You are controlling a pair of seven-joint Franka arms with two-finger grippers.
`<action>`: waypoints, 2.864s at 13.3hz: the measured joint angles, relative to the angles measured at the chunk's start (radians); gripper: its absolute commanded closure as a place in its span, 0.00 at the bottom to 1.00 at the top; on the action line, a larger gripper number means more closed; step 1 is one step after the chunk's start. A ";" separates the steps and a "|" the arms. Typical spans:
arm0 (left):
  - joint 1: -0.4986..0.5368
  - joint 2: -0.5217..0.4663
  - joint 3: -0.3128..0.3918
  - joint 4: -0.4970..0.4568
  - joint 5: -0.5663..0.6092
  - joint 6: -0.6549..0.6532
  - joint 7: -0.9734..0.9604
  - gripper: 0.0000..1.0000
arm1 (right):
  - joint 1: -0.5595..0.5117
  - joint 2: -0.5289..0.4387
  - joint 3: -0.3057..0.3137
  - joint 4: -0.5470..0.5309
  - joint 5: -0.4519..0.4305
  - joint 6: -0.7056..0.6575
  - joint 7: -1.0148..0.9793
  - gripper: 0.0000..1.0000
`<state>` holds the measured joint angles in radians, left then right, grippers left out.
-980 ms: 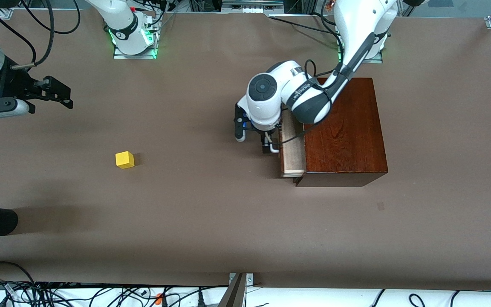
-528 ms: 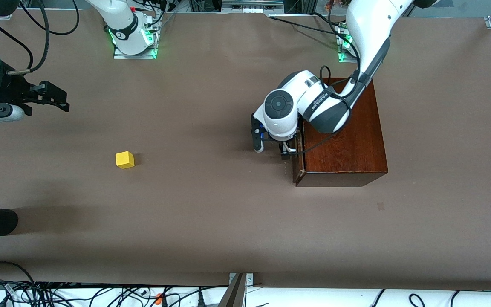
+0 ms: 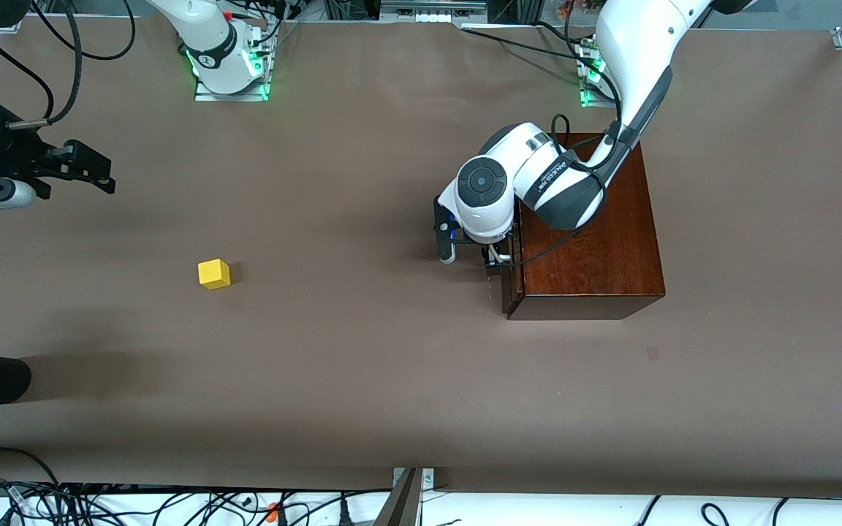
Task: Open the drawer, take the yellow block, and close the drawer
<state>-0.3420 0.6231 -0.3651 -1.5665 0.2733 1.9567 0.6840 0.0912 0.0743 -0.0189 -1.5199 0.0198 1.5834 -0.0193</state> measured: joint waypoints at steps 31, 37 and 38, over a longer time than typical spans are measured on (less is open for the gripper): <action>0.413 -0.264 0.025 0.373 -0.097 -0.643 -0.358 0.00 | 0.000 0.014 0.001 0.001 0.000 0.021 0.000 0.00; 0.396 -0.305 0.061 0.334 -0.087 -0.498 -0.569 0.00 | 0.000 0.014 0.001 0.001 0.000 0.022 0.000 0.00; 0.387 -0.333 0.107 0.291 -0.138 -0.449 -0.650 0.00 | 0.000 0.014 0.001 0.001 0.000 0.022 0.000 0.00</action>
<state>0.0454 0.2900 -0.2579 -1.2757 0.1350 1.5075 0.0343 0.0913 0.0882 -0.0177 -1.5189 0.0200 1.6051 -0.0193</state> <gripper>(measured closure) 0.000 0.000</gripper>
